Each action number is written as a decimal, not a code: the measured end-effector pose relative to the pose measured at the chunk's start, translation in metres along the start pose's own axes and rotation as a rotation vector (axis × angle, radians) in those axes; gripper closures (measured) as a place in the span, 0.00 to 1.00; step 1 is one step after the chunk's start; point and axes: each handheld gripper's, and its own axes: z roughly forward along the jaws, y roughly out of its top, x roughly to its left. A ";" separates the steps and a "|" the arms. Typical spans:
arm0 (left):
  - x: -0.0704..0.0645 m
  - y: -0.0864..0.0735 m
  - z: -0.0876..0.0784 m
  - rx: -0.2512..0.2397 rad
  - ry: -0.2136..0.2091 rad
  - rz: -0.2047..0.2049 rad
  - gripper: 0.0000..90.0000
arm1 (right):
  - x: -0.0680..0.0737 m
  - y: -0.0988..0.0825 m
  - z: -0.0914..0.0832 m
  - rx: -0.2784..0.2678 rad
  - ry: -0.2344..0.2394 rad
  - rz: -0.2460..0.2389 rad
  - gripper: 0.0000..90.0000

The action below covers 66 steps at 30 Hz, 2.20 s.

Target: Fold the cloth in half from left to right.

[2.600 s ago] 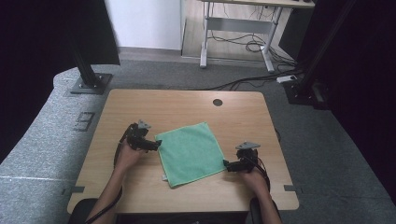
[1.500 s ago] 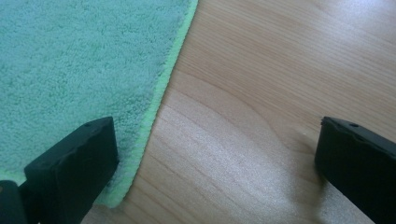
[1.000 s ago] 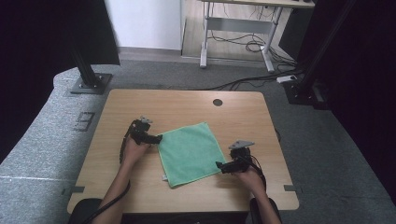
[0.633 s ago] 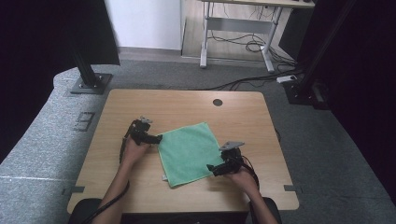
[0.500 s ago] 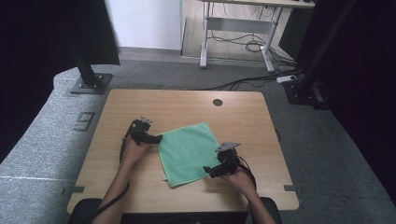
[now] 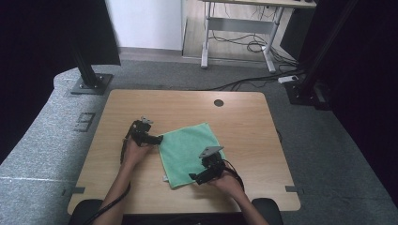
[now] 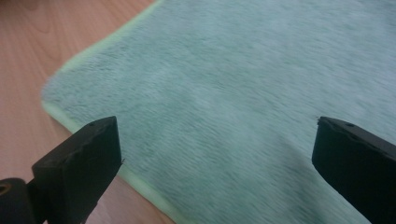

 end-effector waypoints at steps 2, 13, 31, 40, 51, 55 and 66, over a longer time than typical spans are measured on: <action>0.000 0.000 0.000 0.000 0.000 0.000 0.00 | 0.006 0.003 0.004 0.001 0.014 -0.011 0.03; 0.000 0.000 0.000 -0.005 0.000 -0.003 0.01 | 0.037 0.022 0.023 0.013 0.094 -0.077 0.11; 0.000 0.000 -0.001 -0.004 0.000 -0.002 0.01 | 0.077 0.030 0.036 0.035 0.189 -0.193 0.48; -0.002 -0.002 -0.003 -0.023 -0.017 0.015 0.08 | 0.084 0.024 0.038 0.074 0.115 -0.245 0.72; -0.011 -0.009 -0.012 -0.083 -0.129 0.076 0.75 | 0.083 0.027 0.038 0.095 0.080 -0.237 0.93; -0.009 -0.009 -0.014 -0.071 -0.145 0.064 0.93 | 0.085 0.030 0.039 0.085 0.100 -0.241 0.93; 0.003 -0.010 -0.027 -0.064 -0.154 0.007 0.94 | 0.097 0.046 0.037 0.045 0.130 -0.289 0.93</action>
